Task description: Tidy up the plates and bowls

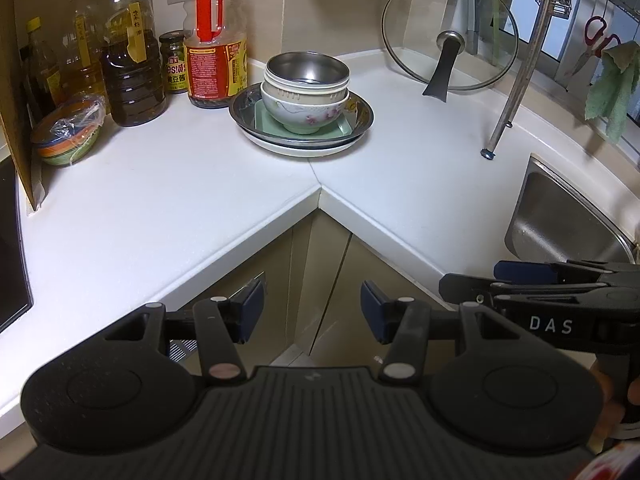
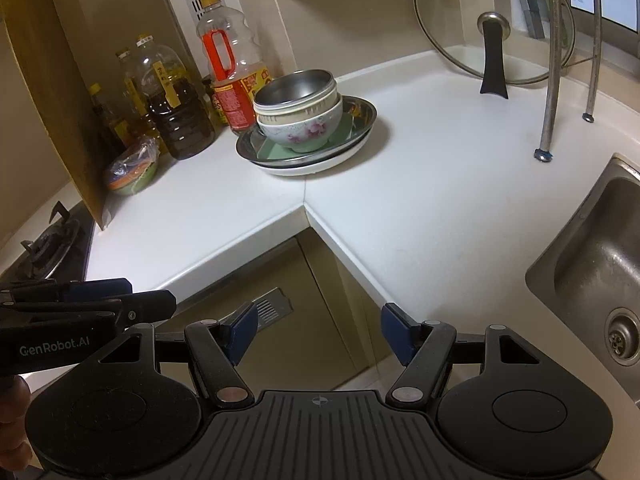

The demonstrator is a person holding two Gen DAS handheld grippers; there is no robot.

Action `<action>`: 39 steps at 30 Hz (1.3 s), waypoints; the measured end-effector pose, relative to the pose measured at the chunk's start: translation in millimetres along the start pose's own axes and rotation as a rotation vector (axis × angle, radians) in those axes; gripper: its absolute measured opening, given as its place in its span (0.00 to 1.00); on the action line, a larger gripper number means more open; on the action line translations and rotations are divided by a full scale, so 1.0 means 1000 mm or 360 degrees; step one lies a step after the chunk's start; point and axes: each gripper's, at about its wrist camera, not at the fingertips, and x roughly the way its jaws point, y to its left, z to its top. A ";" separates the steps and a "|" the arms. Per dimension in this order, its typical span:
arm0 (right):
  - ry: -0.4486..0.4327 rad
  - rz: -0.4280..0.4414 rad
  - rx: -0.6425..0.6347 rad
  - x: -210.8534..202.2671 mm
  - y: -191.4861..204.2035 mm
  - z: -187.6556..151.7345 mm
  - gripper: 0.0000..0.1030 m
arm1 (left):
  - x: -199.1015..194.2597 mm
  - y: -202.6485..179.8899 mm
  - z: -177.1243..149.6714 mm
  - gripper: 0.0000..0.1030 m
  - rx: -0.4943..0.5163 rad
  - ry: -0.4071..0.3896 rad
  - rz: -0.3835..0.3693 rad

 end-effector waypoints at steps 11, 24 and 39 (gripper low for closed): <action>-0.0008 -0.0013 0.0008 0.000 0.001 0.001 0.66 | 0.001 -0.001 0.001 0.49 0.0007 -0.0008 -0.0007; -0.0008 -0.0013 0.0006 0.000 -0.001 0.003 0.66 | 0.003 -0.002 0.005 0.49 0.0006 -0.0005 -0.0009; -0.0004 -0.0012 0.0003 0.002 -0.001 0.005 0.66 | 0.005 -0.002 0.007 0.49 0.0004 -0.0003 -0.0005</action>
